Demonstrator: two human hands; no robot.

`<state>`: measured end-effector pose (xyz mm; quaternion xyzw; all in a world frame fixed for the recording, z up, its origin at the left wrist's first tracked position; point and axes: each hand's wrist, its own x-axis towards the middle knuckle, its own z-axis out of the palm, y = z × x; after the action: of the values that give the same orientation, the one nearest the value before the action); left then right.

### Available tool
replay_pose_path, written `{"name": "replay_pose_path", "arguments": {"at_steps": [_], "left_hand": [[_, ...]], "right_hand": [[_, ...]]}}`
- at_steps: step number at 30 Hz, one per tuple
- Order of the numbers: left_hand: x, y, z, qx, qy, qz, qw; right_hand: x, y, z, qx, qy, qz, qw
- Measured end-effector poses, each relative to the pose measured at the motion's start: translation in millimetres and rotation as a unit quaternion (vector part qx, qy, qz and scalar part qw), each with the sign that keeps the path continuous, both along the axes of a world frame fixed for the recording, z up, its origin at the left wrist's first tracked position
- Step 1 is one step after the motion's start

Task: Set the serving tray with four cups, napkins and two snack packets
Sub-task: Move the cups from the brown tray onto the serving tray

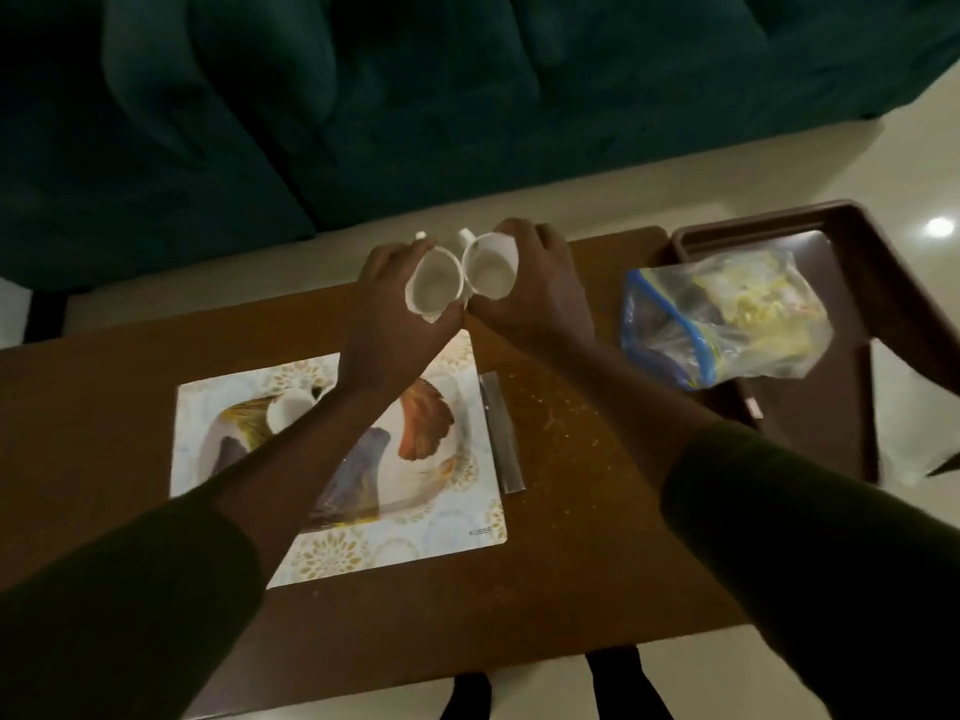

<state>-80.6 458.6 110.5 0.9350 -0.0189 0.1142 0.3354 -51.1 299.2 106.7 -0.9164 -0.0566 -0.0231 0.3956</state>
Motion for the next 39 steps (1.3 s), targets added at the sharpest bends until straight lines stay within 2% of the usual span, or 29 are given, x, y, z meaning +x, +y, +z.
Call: {"name": "replay_pose_path", "arguments": {"at_steps": [3, 8, 12, 19, 27, 29, 31, 34, 36, 39], "left_hand": [[-41.3, 51.1, -6.7, -0.014, 0.022, 0.011, 1.000], [-120.1, 115.5, -52.1, 0.047, 0.103, 0.002, 0.994], [-163.5, 142.1, -83.5, 0.003, 0.177, 0.019, 0.984], [-174.7, 166.3, -118.3, -0.012, 0.217, 0.074, 0.973], [-170.6, 165.7, -132.5, -0.027, 0.203, 0.096, 0.974], [-170.7, 169.7, -131.3, -0.001, 0.199, 0.073, 0.977], [-170.9, 179.4, -129.5, 0.073, 0.184, 0.021, 0.980], [-169.6, 197.0, -128.7, 0.161, 0.178, -0.070, 0.968], [-168.3, 206.1, -131.5, 0.192, 0.166, -0.108, 0.961], [-168.2, 209.4, -132.5, 0.218, 0.157, -0.091, 0.959]], "right_hand": [[-28.3, 51.3, -5.5, 0.004, 0.020, 0.025, 0.999], [-86.8, 102.5, -46.5, -0.032, 0.087, 0.039, 0.995], [-123.1, 119.0, -80.8, -0.067, 0.095, 0.056, 0.992], [-147.4, 141.6, -113.2, -0.110, 0.129, 0.095, 0.981], [-145.1, 145.1, -125.6, -0.125, 0.149, 0.154, 0.969], [-139.4, 142.5, -121.5, -0.124, 0.153, 0.195, 0.961], [-133.7, 139.8, -115.6, -0.129, 0.140, 0.218, 0.957], [-132.8, 138.6, -111.1, -0.098, 0.114, 0.140, 0.979], [-140.1, 143.1, -110.7, -0.080, 0.132, 0.077, 0.985], [-153.7, 153.0, -114.8, -0.083, 0.203, 0.051, 0.974]]}}
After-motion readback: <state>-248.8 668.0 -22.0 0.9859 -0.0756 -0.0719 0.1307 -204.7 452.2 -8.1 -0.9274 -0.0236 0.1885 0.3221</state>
